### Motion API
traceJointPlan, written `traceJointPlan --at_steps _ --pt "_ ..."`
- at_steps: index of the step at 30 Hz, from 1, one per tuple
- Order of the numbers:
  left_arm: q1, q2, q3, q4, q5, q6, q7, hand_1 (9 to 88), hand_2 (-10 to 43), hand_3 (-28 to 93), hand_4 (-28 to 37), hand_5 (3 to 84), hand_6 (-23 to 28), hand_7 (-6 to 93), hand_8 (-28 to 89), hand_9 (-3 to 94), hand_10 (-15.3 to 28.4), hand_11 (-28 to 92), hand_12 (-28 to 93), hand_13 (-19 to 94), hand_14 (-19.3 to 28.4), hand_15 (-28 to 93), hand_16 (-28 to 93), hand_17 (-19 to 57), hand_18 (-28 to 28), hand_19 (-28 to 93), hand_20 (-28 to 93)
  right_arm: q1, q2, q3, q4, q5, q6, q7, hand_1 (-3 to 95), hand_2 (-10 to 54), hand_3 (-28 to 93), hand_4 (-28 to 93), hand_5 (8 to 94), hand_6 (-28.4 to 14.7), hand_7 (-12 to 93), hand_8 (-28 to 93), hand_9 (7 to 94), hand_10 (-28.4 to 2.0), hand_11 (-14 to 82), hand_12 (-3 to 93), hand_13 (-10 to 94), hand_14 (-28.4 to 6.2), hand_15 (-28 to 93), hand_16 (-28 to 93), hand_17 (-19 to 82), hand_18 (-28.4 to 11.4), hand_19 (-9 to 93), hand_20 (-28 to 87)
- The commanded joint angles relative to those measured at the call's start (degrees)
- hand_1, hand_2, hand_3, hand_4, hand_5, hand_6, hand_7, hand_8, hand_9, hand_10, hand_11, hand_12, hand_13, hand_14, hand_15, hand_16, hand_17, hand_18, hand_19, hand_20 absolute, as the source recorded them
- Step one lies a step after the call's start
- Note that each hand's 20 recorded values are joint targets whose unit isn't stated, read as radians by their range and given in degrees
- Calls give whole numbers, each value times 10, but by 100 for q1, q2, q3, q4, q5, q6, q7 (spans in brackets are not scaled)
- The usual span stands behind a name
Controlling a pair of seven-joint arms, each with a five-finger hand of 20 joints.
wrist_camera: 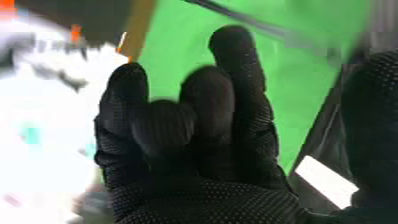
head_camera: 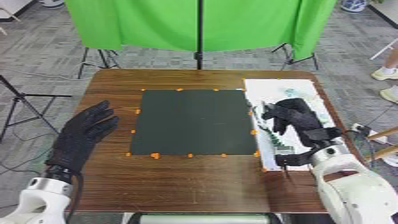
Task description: Arrange flowers
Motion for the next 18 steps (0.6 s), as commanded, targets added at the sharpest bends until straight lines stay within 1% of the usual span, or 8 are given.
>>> traceJointPlan --at_steps 1,3,4,7,9,11,14,18 --pt "302 64 -58 -78 -69 165 33 312 -2 668 -228 384 40 208 -115 336 111 264 155 267 147 386 -31 -53 214 510 12 -40 1436 316 -487 -2255 -2052 665 242 -95 638 -283 732 11 507 -208 769 -113 611 375 693 -124 817 312 308 -206 836 310" --pt "319 85 -80 -77 -76 218 58 311 -1 668 -229 384 40 208 -115 336 112 263 154 267 148 386 -32 -53 214 510 12 -186 1616 260 -507 -2436 -2145 893 212 -95 639 -283 724 7 509 -207 761 -117 607 381 685 -124 813 316 302 -208 832 304" --pt "323 105 -84 -83 -90 256 94 310 -1 669 -228 385 40 207 -115 337 113 263 154 267 148 387 -32 -54 215 510 12 -228 1701 227 -507 -2557 -2300 1029 205 -95 638 -283 723 5 509 -207 754 -118 603 382 681 -124 810 317 298 -208 828 300" --pt "294 136 -121 -89 -67 242 147 308 -1 672 -229 386 41 206 -114 339 114 262 155 268 150 388 -31 -54 215 510 12 -321 1901 103 -441 -2891 -2569 1231 154 -95 647 -283 692 -10 521 -210 708 -133 595 379 654 -131 803 314 281 -208 813 288" --pt "302 147 -147 -100 -78 238 143 306 1 673 -230 388 42 205 -113 340 114 263 155 269 151 388 -31 -54 215 511 12 -251 1966 -74 -343 -2970 -2650 1393 136 -95 647 -283 681 -13 529 -211 694 -136 595 378 646 -131 802 313 275 -210 809 283" --pt "293 137 -119 -89 -79 228 122 305 2 673 -230 389 42 204 -113 340 114 263 156 269 150 389 -31 -54 215 511 12 -201 1997 -212 -259 -3102 -2682 1478 124 -95 642 -283 678 -13 534 -215 692 -138 596 377 643 -131 804 309 273 -210 810 279" --pt "289 74 -134 -69 -82 108 37 304 2 674 -230 390 42 202 -112 340 114 262 156 271 150 389 -31 -54 216 511 12 -106 2003 -374 -174 -3096 -2803 1654 108 -95 633 -283 677 -15 534 -218 690 -141 594 376 642 -133 805 306 271 -212 811 274" --pt "269 123 -168 -76 -79 196 96 304 3 674 -230 390 42 202 -111 341 114 261 156 271 151 390 -31 -54 216 512 12 -2 2018 -571 -1 -3137 -2668 1682 114 -95 596 -283 680 -18 530 -216 694 -142 592 373 643 -134 805 302 270 -215 812 270"
